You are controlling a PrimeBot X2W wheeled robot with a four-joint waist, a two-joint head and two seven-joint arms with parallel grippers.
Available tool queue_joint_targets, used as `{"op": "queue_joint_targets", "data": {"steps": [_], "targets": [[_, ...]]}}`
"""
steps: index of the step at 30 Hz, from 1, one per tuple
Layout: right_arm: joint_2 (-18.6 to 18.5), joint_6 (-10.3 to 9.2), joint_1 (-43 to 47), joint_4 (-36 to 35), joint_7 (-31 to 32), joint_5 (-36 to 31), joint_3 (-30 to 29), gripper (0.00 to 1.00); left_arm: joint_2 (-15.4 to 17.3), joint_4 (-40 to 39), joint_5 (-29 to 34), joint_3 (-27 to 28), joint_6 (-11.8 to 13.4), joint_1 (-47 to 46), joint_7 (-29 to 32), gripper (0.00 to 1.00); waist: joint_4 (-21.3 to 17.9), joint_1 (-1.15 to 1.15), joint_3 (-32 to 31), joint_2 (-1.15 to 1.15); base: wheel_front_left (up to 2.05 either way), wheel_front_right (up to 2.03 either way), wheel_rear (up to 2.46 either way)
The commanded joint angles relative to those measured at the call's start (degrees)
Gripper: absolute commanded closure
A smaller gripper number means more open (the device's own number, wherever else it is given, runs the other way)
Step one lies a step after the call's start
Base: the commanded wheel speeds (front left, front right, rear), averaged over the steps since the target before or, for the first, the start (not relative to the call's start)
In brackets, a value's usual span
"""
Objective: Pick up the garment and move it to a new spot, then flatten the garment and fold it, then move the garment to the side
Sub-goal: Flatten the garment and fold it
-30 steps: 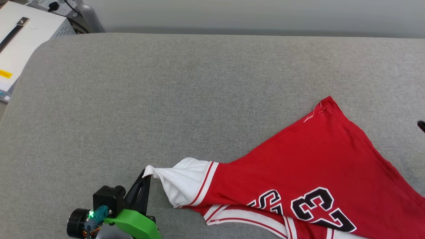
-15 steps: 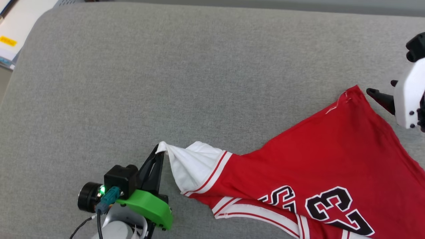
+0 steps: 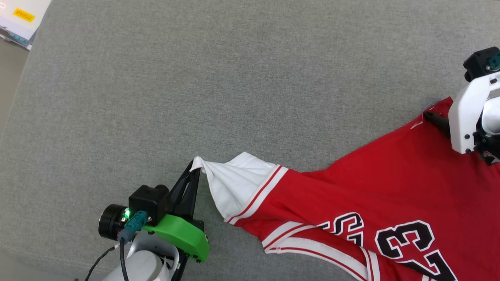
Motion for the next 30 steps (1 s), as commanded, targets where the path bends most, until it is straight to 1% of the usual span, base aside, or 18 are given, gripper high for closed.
{"op": "queue_joint_targets", "data": {"steps": [1, 2, 4, 6, 10, 14, 18, 22, 24, 30], "targets": [[1.3, 0.02, 2.7, 2.0, -0.1, 2.1, 2.5, 0.63, -0.1, 0.4, 0.4, 0.3, -0.2, -0.6, -0.5, 1.0, 0.0, 0.0, -0.8, 0.0, 0.0, 0.0, 0.0], [0.9, 0.02, 2.7, 1.8, -1.4, 3.0, 3.3, 1.0, -0.1, 0.6, 0.3, 0.2, -0.3, -0.4, -0.5, 1.0, -0.2, 0.0, -1.3, 0.0, 0.0, 0.0, 0.0], [-0.1, 0.02, 2.6, 1.2, -3.2, 4.4, 4.5, 1.0, 0.0, 1.0, 0.2, 0.2, -0.6, -0.3, -0.5, 1.0, -0.5, 0.0, -2.2, 0.0, 0.0, 0.0, 0.0], [-1.3, 0.02, 2.0, -0.6, -6.4, 5.4, 5.6, 1.0, 0.2, 1.3, -0.4, 0.8, -0.8, -0.2, -0.7, 1.0, -1.2, 0.0, -3.6, 0.0, 0.0, 0.0, 0.0], [-3.4, 0.02, 2.1, -3.8, -12.5, 8.1, 6.3, 1.0, 1.7, 1.7, -0.2, 1.3, -1.5, -0.9, -0.5, 1.0, -2.3, 0.0, -7.0, 0.0, 0.0, 0.0, 0.0], [-5.4, 0.02, 2.1, -7.7, -17.6, 9.7, 5.9, 1.0, 3.1, 0.4, 0.0, 2.0, -1.9, -3.0, 0.2, 1.0, -3.7, 0.0, -9.7, 0.0, 0.0, 0.0, 0.0], [-7.2, 0.02, 1.2, -11.3, -22.1, 10.0, 4.5, 1.0, 5.0, -0.2, 0.0, 3.9, -3.2, -7.1, 0.9, 1.0, -5.4, 0.0, -11.2, 0.0, 0.0, 0.0, 0.0], [-7.5, 0.02, -0.5, -14.1, -25.5, 9.5, 2.3, 1.0, 6.5, -1.9, 1.0, 5.4, -3.6, -13.2, 3.1, 1.0, -6.9, 0.0, -11.6, 0.0, 0.0, 0.0, 0.0], [-7.2, 0.02, -1.7, -15.7, -26.5, 9.0, 1.0, 1.0, 7.2, -2.5, 1.6, 5.9, -4.6, -17.2, 4.3, 1.0, -7.6, 0.0, -11.1, 0.0, 0.0, 0.0, 0.0], [-5.8, 0.02, -7.5, -19.4, -26.5, 6.1, -3.5, 1.0, 7.5, -2.6, 2.4, 7.5, -8.2, -31.7, 9.1, 1.0, -9.2, 0.0, -7.0, 0.0, 0.0, 0.0, 0.0]]}}
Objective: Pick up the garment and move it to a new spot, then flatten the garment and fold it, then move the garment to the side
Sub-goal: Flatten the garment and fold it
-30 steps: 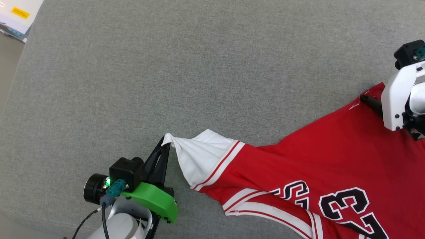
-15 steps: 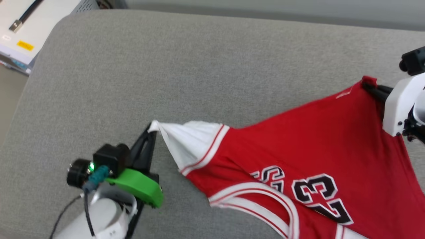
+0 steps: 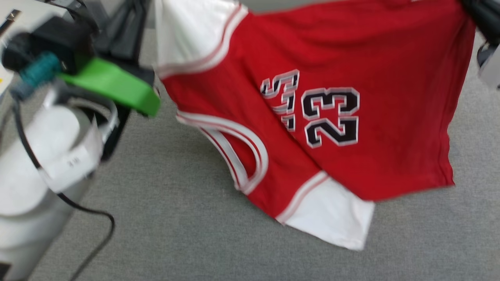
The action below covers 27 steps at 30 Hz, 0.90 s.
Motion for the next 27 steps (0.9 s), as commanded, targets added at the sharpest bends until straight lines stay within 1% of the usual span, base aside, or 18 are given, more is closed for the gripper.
{"op": "queue_joint_targets", "data": {"steps": [1, 5, 10, 13, 16, 18, 22, 27], "targets": [[0.9, -0.02, -2.6, -0.4, 0.1, -1.2, -1.1, 1.0, 0.3, 0.6, 0.9, 0.7, -0.9, -4.1, 0.7, 1.0, -1.3, 0.0, 3.3, 0.0, 0.0, 0.0, 0.0], [2.9, -0.02, -10.0, -0.3, 1.2, -4.2, -4.7, 1.0, -0.4, 2.8, 1.0, 2.6, -3.2, -15.6, 3.1, 1.0, -2.2, 0.0, 8.3, 0.0, 0.0, 0.0, 0.0], [6.0, -0.02, -21.7, 2.4, 1.9, -8.5, -8.2, 1.0, -0.2, 6.0, 2.2, 4.3, -6.0, -30.5, 6.6, 1.0, -3.3, 0.0, 14.8, 0.0, 0.0, 0.0, 0.0], [7.7, -0.02, -29.5, 5.3, 2.2, -11.4, -9.4, 1.0, -0.6, 9.6, 3.3, 4.6, -8.1, -40.0, 8.4, 1.0, -3.4, 0.0, 18.0, 0.0, 0.0, 0.0, 0.0], [8.3, -0.02, -37.3, 8.6, 1.8, -14.4, -9.7, 1.0, -1.9, 14.8, 3.6, 5.2, -10.2, -49.5, 9.1, 1.0, -3.2, 0.0, 20.6, 0.0, 0.0, 0.0, 0.0], [8.6, -0.02, -41.9, 11.0, 1.0, -15.9, -9.7, 1.0, -2.5, 18.3, 3.8, 5.6, -11.0, -54.3, 9.2, 1.0, -3.0, 0.0, 21.7, 0.0, 0.0, 0.0, 0.0], [9.0, -0.02, -49.5, 15.8, -0.7, -17.6, -8.2, 1.0, -3.2, 24.1, 5.3, 5.0, -12.8, -62.0, 9.2, 1.0, -2.8, 0.0, 23.3, 0.0, 0.0, 0.0, 0.0], [9.7, -0.02, -53.7, 21.0, -3.1, -17.7, -5.3, 1.0, -3.8, 28.7, 6.1, 3.8, -13.7, -64.3, 7.9, 1.0, -2.7, 0.0, 24.2, 0.0, 0.0, 0.0, 0.0]]}}
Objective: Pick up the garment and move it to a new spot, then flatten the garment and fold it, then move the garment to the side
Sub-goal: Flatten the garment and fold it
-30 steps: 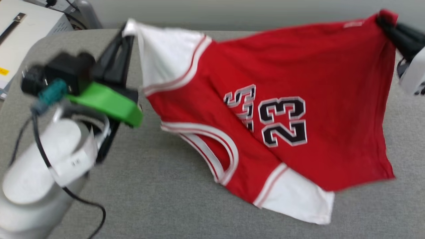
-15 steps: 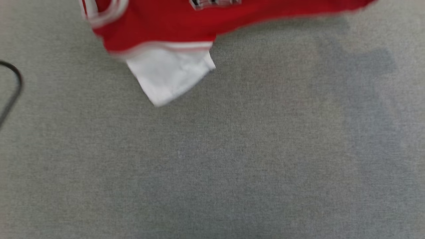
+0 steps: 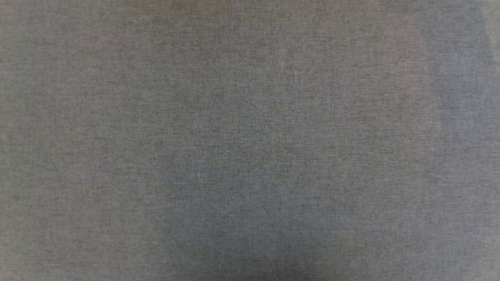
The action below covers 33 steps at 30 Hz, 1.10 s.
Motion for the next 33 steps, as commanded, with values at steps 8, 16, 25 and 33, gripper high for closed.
{"op": "queue_joint_targets", "data": {"steps": [8, 16, 25, 33], "targets": [[1.5, -0.03, 4.5, 5.6, -4.7, 3.1, 7.3, 1.0, -0.2, 5.0, -0.3, -2.3, -1.3, 6.5, -4.7, 1.0, 0.1, -0.01, 0.7, 0.0, 0.0, 0.0, 0.0], [2.0, -0.03, 18.0, 6.5, -9.6, 8.4, 15.1, 1.0, 0.2, 5.9, -2.3, -3.7, -0.3, 22.7, -10.7, 1.0, 0.4, -0.01, -5.1, 0.0, 0.0, 0.0, 0.0], [-0.3, -0.03, 36.5, 3.5, -13.5, 15.5, 24.5, 1.0, 2.6, 0.3, -5.1, -5.9, 4.3, 49.7, -15.3, 1.0, 0.6, -0.01, -15.5, 0.0, 0.0, 0.0, 0.0], [-4.6, -0.03, 53.4, -0.5, -15.9, 22.0, 29.1, 1.0, 4.2, -9.6, -8.7, -8.6, 11.4, 74.9, -15.5, 1.0, 2.1, -0.01, -24.2, 0.0, 0.0, 0.0, 0.0]]}}
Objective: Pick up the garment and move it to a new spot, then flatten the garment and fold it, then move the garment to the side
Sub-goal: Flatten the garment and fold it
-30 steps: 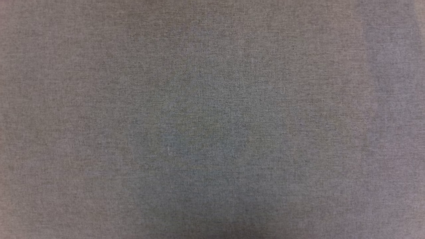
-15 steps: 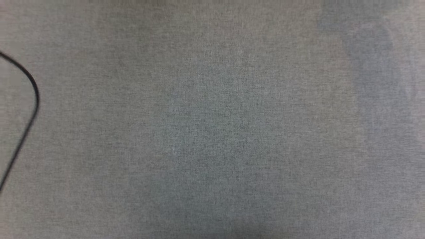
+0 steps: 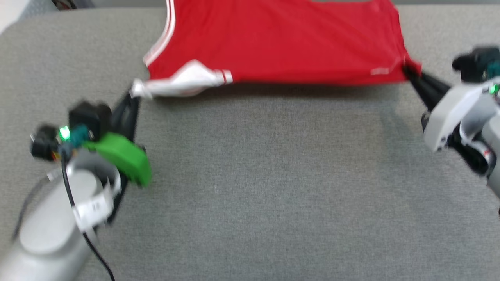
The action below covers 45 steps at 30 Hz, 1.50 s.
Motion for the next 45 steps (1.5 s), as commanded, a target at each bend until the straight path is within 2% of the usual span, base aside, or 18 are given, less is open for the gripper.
{"op": "queue_joint_targets", "data": {"steps": [1, 5, 11, 20, 25, 29, 38, 45], "targets": [[-0.6, -0.04, 3.4, -0.9, -0.3, 1.6, 0.6, 1.0, 0.6, -2.1, -1.4, -0.1, 1.4, 4.6, 0.1, 1.0, 1.1, 0.01, -6.6, 0.0, 0.0, 0.0, 0.0], [-2.3, -0.04, 11.2, -3.0, -0.4, 3.8, 2.3, 1.0, 1.9, -7.6, -2.9, -1.1, 5.4, 15.0, 0.2, 1.0, 1.3, 0.01, -9.9, 0.0, 0.0, 0.0, 0.0], [-4.7, -0.04, 22.1, -5.6, -0.7, 6.8, 2.9, 1.0, 2.0, -12.4, -6.2, -2.5, 9.5, 28.4, -0.2, 1.0, 1.1, 0.01, -13.7, 0.0, 0.0, 0.0, 0.0], [-8.1, -0.04, 37.4, -9.4, -1.4, 10.8, -0.6, 1.0, -0.2, -15.9, -11.0, -3.5, 12.5, 42.0, -1.6, 1.0, 0.7, 0.01, -17.5, 0.0, 0.0, 0.0, 0.0], [-9.1, -0.04, 43.9, -11.6, -0.5, 11.6, -3.4, 1.0, -0.8, -16.0, -11.7, -5.3, 12.3, 44.9, -1.1, 1.0, 0.8, 0.01, -18.0, 0.0, 0.0, 0.0, 0.0], [-8.6, -0.04, 45.2, -12.5, 0.5, 10.9, -6.3, 1.0, -0.4, -15.3, -10.2, -5.7, 11.8, 42.7, -0.8, 1.0, 0.8, 0.01, -17.6, 0.0, 0.0, 0.0, 0.0], [-7.2, -0.04, 42.1, -15.5, 3.5, 8.6, -14.6, 1.0, 1.8, -13.2, -4.4, -6.1, 6.5, 27.6, 2.6, 1.0, 0.2, 0.01, -14.6, 0.0, 0.0, 0.0, 0.0], [-5.2, -0.04, 37.0, -17.2, 6.4, 6.0, -20.6, 1.0, -0.4, -7.3, -3.5, -4.9, 2.0, 14.9, 4.4, 1.0, -1.0, 0.01, -7.4, 0.0, 0.0, 0.0, 0.0]]}}
